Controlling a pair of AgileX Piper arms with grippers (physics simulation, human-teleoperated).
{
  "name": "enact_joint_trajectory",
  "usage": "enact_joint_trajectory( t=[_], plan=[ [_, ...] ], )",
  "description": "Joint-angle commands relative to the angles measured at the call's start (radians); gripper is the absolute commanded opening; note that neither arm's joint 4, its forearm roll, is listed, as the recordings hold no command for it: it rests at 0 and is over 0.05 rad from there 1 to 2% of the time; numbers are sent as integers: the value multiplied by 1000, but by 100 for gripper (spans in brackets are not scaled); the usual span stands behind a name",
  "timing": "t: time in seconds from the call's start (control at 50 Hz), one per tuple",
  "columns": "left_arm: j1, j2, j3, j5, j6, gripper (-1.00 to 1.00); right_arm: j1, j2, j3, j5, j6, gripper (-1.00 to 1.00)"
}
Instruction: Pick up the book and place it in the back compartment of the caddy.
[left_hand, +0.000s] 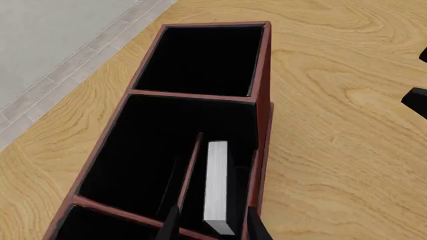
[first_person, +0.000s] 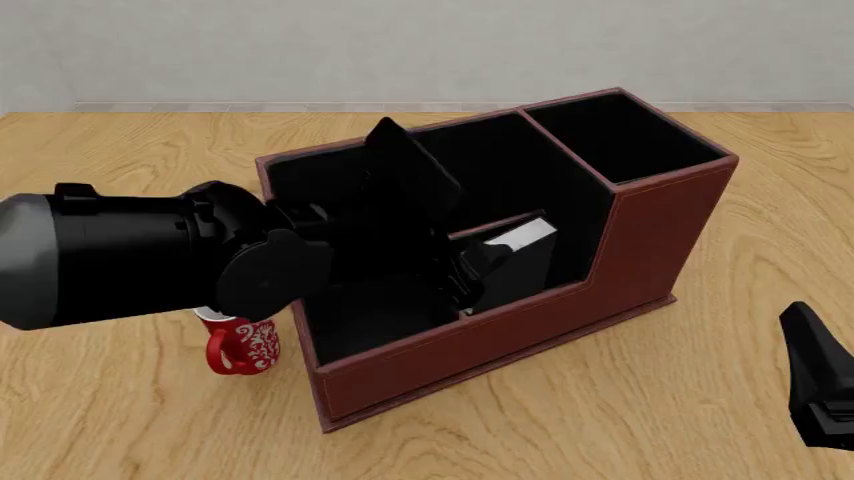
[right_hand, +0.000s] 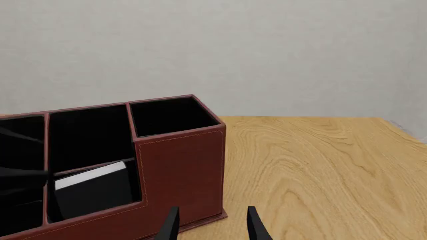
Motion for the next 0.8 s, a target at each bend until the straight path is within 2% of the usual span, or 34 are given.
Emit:
enact_joint_trajectory(
  t=[0.02, 0.12, 0.2, 0.22, 0.24, 0.26, 0.3, 0.4, 0.54, 0.8],
  plan=[
    [33, -37, 48, -12, 19, 100, 0, 0, 0, 0, 0, 100],
    [41, -56, 60, -15, 17, 100, 0, 0, 0, 0, 0, 100],
    [49, -104, 105, -16, 38, 100, 0, 0, 0, 0, 0, 100],
    [55, -115, 113, -15, 46, 100, 0, 0, 0, 0, 0, 100],
    [76, -131, 128, -38, 104, 100, 0, 0, 0, 0, 0, 100],
    [89, -140, 115, -29, 69, 100, 0, 0, 0, 0, 0, 100],
    [72, -173, 133, -19, 59, 100, 0, 0, 0, 0, 0, 100],
    [77, -179, 177, -28, 81, 100, 0, 0, 0, 0, 0, 100],
    [95, -236, 206, -19, 68, 100, 0, 0, 0, 0, 0, 100],
    [134, -333, 277, -19, 87, 100, 0, 0, 0, 0, 0, 100]
  ],
)
